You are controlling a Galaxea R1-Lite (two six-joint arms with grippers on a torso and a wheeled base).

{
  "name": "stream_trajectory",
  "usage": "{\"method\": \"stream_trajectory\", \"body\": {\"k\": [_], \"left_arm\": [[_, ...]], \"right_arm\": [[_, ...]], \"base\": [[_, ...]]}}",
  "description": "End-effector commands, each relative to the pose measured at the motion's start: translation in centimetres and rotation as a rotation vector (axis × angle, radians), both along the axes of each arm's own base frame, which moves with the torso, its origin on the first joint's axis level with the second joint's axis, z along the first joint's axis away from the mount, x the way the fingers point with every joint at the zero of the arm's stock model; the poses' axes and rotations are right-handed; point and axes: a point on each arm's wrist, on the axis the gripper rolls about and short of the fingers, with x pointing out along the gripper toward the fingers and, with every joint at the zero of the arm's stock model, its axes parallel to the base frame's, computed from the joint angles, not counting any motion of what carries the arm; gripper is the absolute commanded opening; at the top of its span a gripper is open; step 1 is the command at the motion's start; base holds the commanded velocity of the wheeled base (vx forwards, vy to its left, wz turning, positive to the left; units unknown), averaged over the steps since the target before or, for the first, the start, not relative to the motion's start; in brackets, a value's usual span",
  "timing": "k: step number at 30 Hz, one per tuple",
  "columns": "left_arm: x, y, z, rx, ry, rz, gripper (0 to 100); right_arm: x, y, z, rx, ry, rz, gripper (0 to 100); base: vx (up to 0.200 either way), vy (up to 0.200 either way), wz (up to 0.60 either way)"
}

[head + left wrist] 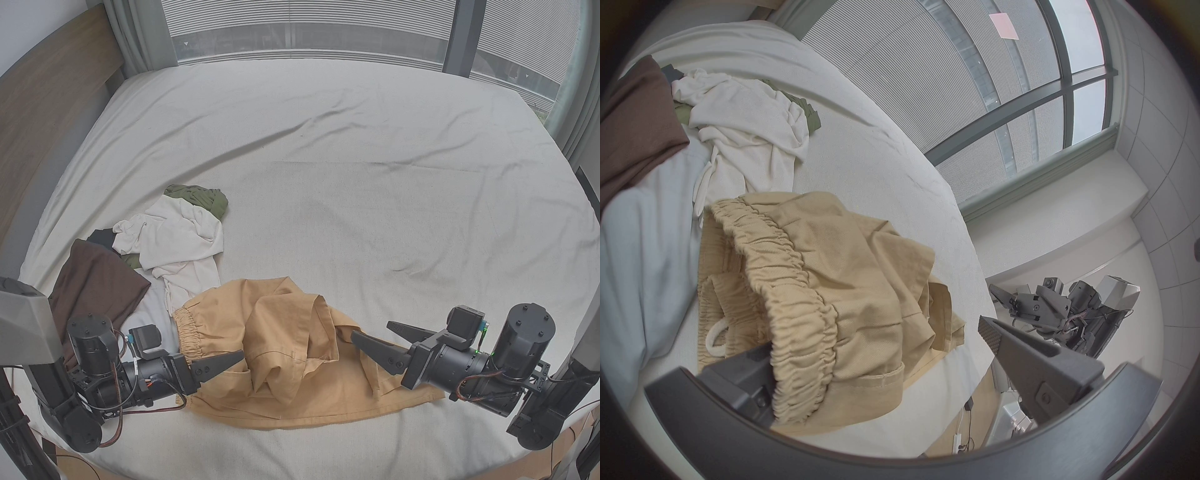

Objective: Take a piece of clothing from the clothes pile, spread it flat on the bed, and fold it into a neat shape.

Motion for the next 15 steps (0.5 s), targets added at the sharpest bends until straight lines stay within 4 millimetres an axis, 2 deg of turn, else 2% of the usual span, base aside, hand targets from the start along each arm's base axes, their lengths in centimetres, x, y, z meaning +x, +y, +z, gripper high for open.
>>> {"method": "stream_trajectory", "body": {"k": [1, 8, 9, 15], "left_arm": [[-0.08, 0.02, -0.30, 0.004, 0.014, 0.000, 100], [-0.17, 0.13, -0.24, 0.006, 0.012, 0.002, 100], [-0.17, 0.13, -0.24, 0.005, 0.013, 0.003, 0], [0.08, 0.13, 0.38, -0.005, -0.019, 0.006, 0]], "right_arm": [[0.00, 0.02, -0.04, -0.001, 0.001, 0.001, 100], [-0.02, 0.00, -0.07, -0.002, 0.002, 0.001, 100], [-0.02, 0.00, -0.07, -0.002, 0.002, 0.001, 100], [0.00, 0.02, -0.04, -0.001, 0.001, 0.001, 100]], "base": [[0.000, 0.000, 0.00], [0.000, 0.000, 0.00], [0.000, 0.000, 0.00], [0.000, 0.000, 0.00]]}}
